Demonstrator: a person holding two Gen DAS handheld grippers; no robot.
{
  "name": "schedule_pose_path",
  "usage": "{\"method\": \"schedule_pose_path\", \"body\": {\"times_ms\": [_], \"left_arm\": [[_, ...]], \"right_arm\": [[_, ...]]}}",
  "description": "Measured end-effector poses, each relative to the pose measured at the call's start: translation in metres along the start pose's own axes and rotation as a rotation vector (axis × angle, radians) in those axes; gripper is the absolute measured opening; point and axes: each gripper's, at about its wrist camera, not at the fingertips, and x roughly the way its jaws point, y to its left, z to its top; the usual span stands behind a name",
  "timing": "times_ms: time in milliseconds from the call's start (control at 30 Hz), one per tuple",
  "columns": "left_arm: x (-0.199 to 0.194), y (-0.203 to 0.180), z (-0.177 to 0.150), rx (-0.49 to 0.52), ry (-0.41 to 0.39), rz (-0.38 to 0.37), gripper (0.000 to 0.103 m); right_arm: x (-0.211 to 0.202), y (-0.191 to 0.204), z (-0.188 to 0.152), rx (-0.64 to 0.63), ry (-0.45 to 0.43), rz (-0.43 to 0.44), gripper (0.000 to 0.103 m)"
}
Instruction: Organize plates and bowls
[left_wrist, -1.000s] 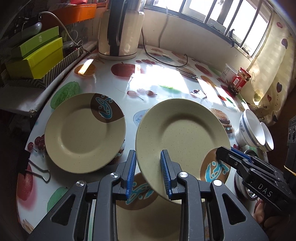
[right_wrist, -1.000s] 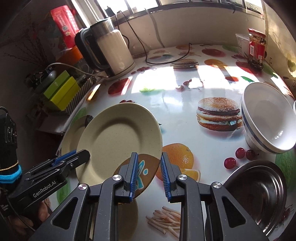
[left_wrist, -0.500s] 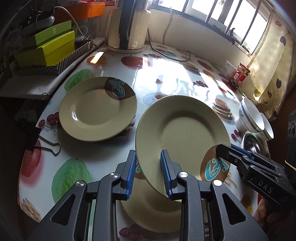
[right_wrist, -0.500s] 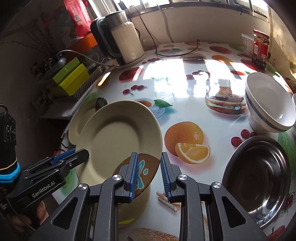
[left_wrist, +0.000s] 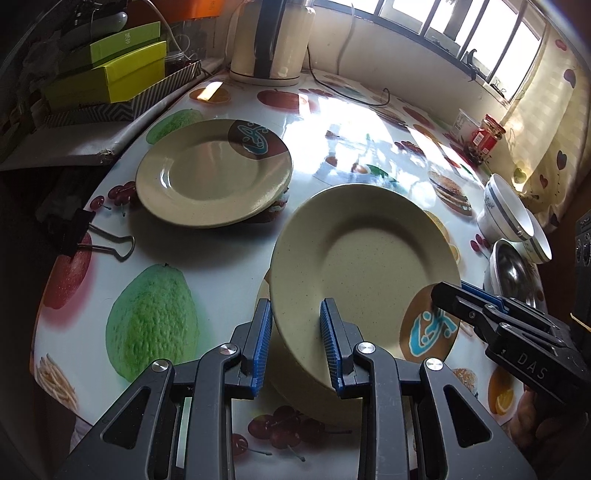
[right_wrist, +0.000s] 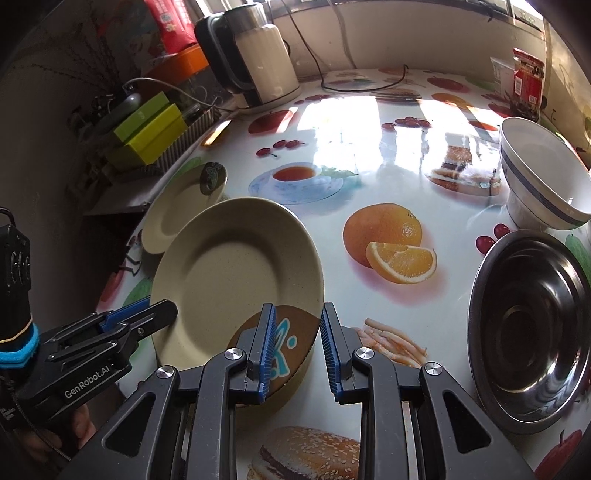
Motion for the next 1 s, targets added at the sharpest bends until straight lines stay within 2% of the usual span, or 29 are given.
{"method": "schedule_pose_path", "body": {"times_ms": [1000], "left_arm": [[0.000,0.000,-0.011,0.012,0.018,0.033,0.028]], "right_arm": [[0.004,0.005,-0.010,-0.018,0.027,-0.010,0.026]]}}
